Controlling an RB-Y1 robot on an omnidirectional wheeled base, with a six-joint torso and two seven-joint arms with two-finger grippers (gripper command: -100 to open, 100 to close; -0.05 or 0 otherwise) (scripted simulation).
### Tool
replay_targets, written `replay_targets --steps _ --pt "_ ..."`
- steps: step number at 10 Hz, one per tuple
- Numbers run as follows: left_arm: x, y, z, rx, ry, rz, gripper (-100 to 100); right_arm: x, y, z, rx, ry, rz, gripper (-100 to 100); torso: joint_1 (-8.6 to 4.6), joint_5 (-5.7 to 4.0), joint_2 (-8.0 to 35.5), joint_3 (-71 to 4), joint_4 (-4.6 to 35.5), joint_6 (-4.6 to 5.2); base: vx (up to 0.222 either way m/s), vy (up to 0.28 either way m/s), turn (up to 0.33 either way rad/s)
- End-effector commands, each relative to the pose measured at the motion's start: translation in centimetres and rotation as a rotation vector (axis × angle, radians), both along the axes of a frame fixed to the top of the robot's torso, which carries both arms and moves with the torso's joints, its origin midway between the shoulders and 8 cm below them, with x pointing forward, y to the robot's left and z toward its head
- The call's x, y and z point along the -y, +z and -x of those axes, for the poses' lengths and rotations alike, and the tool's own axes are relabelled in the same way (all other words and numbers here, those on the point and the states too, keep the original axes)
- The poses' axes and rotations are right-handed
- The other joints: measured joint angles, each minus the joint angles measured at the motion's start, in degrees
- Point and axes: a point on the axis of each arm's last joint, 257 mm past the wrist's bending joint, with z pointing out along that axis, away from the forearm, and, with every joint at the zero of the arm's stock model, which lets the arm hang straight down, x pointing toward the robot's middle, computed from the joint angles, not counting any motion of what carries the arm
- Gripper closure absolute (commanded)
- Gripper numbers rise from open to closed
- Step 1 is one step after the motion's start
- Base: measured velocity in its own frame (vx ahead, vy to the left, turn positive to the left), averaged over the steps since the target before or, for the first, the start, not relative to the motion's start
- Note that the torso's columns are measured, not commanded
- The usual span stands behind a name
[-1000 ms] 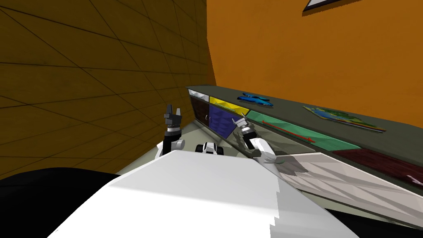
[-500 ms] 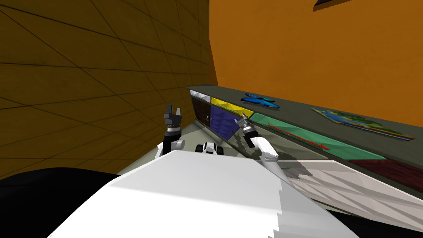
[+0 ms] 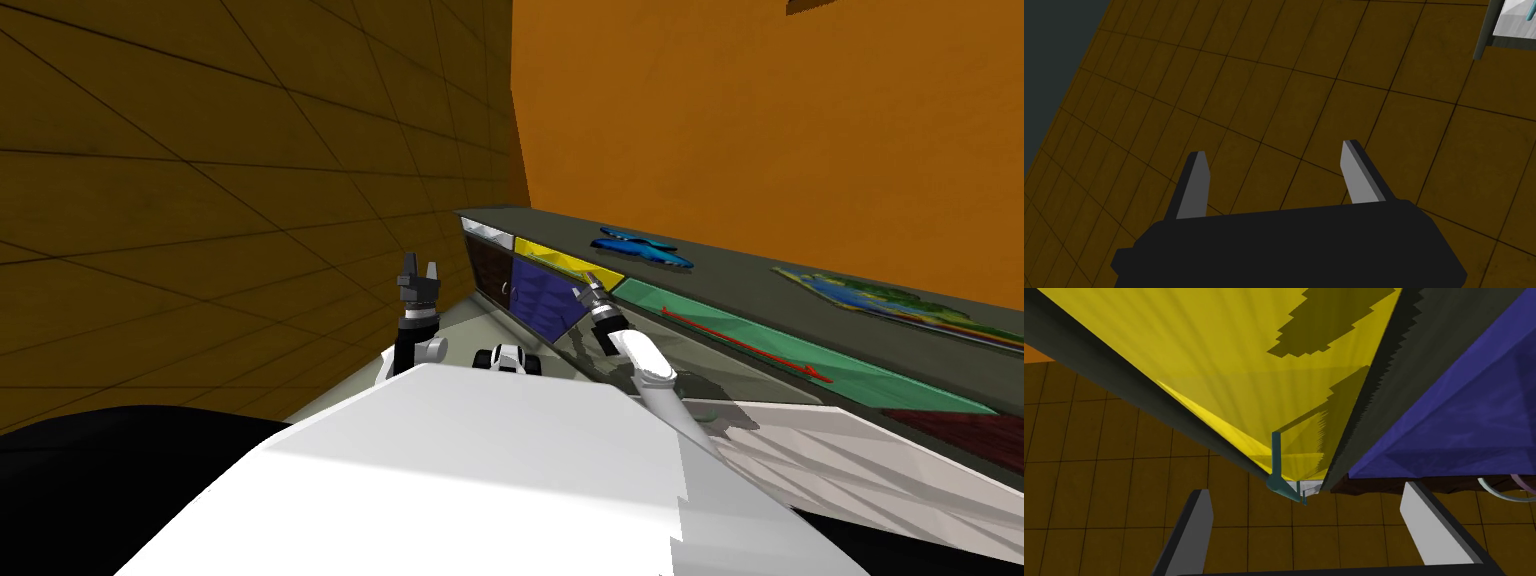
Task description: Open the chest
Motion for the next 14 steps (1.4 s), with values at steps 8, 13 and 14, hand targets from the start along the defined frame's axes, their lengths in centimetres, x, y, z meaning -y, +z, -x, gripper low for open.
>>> replay_targets --steps 8,13,14 --pt "0.0 0.0 0.0 0.0 0.0 0.0 0 0.5 1.2 0.6 0.005 0.017 0.002 100 -0.1 -0.1 -0.22 -0.11 -0.15 0.05 -0.059 0.075 -0.018" --pt "0.0 0.0 0.0 0.0 0.0 0.0 0 2.4 3.9 0.2 0.006 0.044 0.005 -100 0.1 0.03 -0.24 -0.14 -0.06 -0.02 -0.007 0.07 -0.051" --pt "0.0 0.0 0.0 0.0 0.0 0.0 0 2.8 4.5 0.2 0.006 0.049 0.006 -100 0.06 0.03 -0.13 -0.08 -0.03 -0.02 0.021 0.063 -0.059"
